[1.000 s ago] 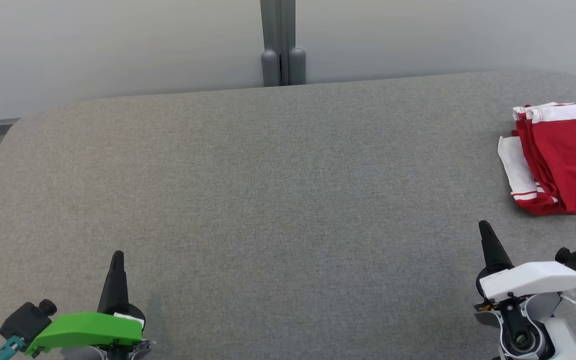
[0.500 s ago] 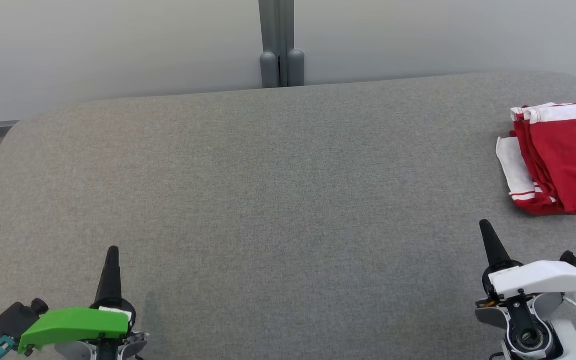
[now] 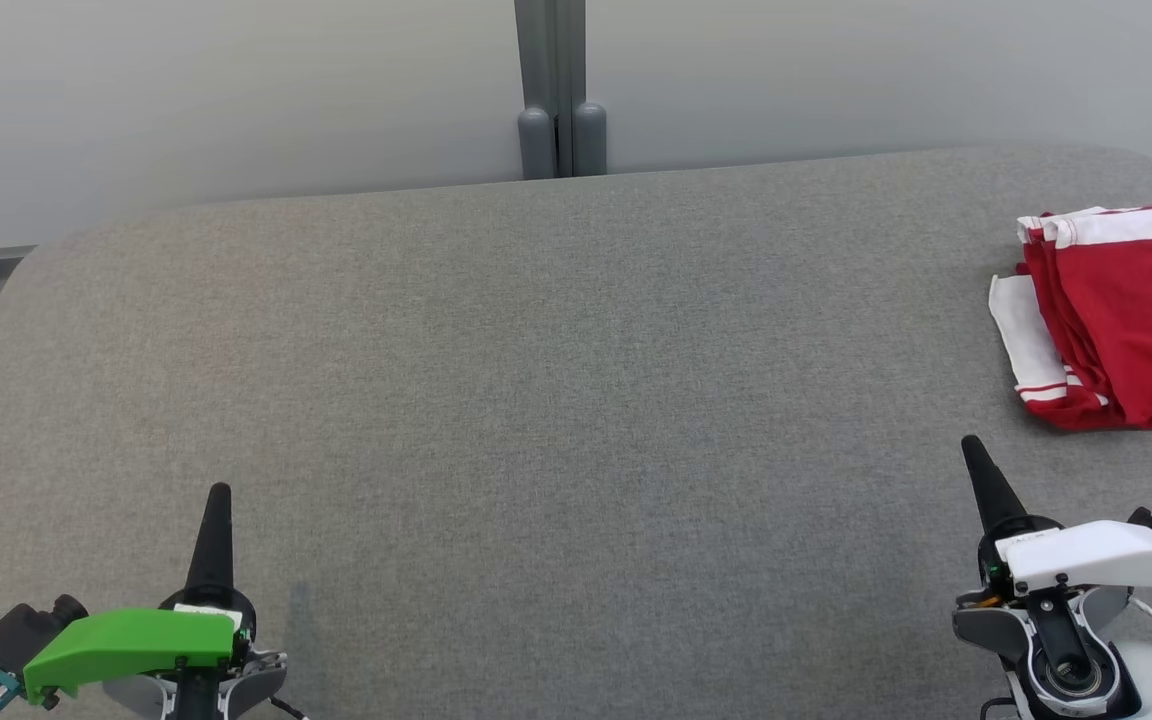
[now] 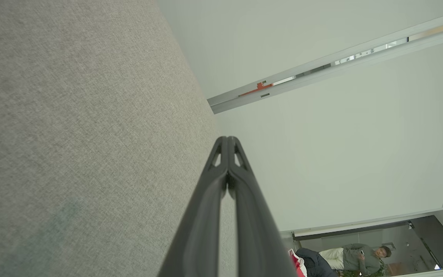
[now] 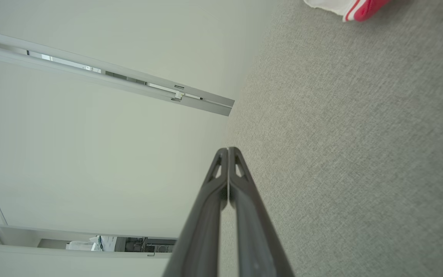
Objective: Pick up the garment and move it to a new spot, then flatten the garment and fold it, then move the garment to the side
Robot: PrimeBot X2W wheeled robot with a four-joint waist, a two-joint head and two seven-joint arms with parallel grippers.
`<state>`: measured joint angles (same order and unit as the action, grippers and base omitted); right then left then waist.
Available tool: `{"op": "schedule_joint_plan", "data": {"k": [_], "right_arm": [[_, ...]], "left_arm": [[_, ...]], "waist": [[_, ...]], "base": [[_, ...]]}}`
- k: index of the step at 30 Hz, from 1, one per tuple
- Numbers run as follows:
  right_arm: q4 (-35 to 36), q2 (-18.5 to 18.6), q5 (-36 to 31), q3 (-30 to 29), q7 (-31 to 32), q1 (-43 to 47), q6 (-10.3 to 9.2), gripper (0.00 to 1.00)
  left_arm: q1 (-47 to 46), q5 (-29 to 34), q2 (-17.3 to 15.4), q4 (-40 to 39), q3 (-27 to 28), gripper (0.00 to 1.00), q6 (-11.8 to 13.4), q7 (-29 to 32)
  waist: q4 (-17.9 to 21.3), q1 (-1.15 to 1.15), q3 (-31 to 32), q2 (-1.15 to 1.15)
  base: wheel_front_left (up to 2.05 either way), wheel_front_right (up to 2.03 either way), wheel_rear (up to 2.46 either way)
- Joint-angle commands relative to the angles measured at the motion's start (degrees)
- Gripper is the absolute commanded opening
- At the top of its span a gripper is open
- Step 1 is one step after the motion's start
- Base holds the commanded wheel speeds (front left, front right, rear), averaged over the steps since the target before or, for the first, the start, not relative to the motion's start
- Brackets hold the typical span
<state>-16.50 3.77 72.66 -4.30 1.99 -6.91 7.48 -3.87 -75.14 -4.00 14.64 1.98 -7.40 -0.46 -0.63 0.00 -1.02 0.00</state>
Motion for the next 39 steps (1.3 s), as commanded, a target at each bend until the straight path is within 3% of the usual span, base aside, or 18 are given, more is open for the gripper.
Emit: {"op": "schedule_joint_plan", "data": {"k": [1, 39], "right_arm": [[0.7, -0.1, 1.3, -0.3, 0.4, 0.3, 0.03, 0.0], [2.4, -0.8, 17.4, -2.1, 4.1, 0.9, 0.02, 0.0]], "left_arm": [[-1.2, -1.4, -0.4, -0.6, 0.4, 0.0, -0.1, 0.4], [-2.4, -16.3, -0.1, -0.7, 2.8, 0.0, -0.1, 5.1]], "waist": [[0.0, 0.0, 0.0, 0.0], [0.5, 0.0, 0.7, 0.0]], "base": [[0.0, 0.0, 0.0], [0.0, 0.0, 0.0]]}}
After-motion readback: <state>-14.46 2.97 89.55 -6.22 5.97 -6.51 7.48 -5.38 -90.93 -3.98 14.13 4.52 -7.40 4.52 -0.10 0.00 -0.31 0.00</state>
